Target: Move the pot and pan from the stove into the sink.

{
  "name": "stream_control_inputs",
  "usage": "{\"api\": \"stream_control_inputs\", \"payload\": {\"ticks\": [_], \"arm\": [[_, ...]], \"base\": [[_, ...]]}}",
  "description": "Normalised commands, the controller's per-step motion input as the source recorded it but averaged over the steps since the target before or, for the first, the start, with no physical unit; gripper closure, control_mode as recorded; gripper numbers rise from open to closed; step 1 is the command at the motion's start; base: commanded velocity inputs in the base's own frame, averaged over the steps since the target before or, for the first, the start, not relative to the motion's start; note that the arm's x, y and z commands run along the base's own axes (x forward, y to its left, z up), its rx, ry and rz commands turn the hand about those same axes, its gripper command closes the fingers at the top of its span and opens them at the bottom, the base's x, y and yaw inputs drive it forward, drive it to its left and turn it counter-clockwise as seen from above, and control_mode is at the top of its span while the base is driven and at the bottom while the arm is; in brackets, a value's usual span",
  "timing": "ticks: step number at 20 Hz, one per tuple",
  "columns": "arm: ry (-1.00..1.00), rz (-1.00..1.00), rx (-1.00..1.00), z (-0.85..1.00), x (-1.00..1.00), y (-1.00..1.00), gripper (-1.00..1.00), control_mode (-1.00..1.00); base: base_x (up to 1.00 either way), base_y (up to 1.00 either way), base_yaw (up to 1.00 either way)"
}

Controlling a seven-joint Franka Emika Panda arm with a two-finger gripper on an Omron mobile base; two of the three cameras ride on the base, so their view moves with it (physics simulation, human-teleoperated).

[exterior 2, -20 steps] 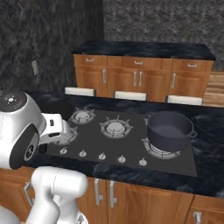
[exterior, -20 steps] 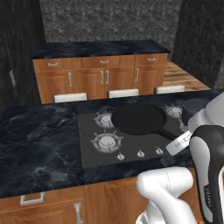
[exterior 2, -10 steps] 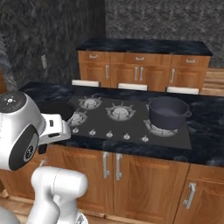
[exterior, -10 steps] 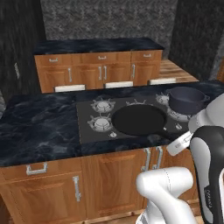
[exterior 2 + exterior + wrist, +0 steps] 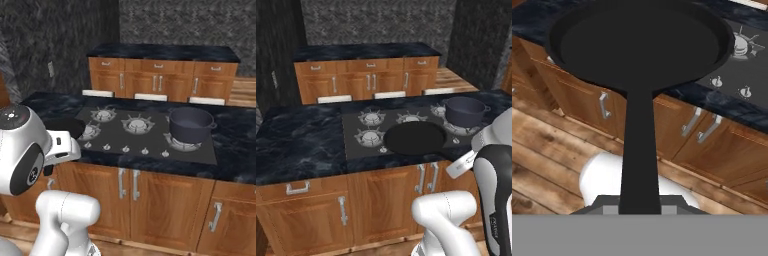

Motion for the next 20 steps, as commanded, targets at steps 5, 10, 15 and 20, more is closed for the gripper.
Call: {"api": "stream_control_inputs", "payload": {"ticks": [5,10,15,20], "arm": [[0.0,0.0,0.0,0.0,0.0,0.0,1.0,1.0],[0.0,0.0,0.0,0.0,0.0,0.0,1.0,1.0],[0.0,0.0,0.0,0.0,0.0,0.0,1.0,1.0],[0.0,0.0,0.0,0.0,0.0,0.0,1.0,1.0]], "base": [[-0.23,-0.23,-0.26],[-0.15,-0.16,-0.32],[-0.08,-0.13,-0.34],[-0.03,-0.1,-0.35]]}}
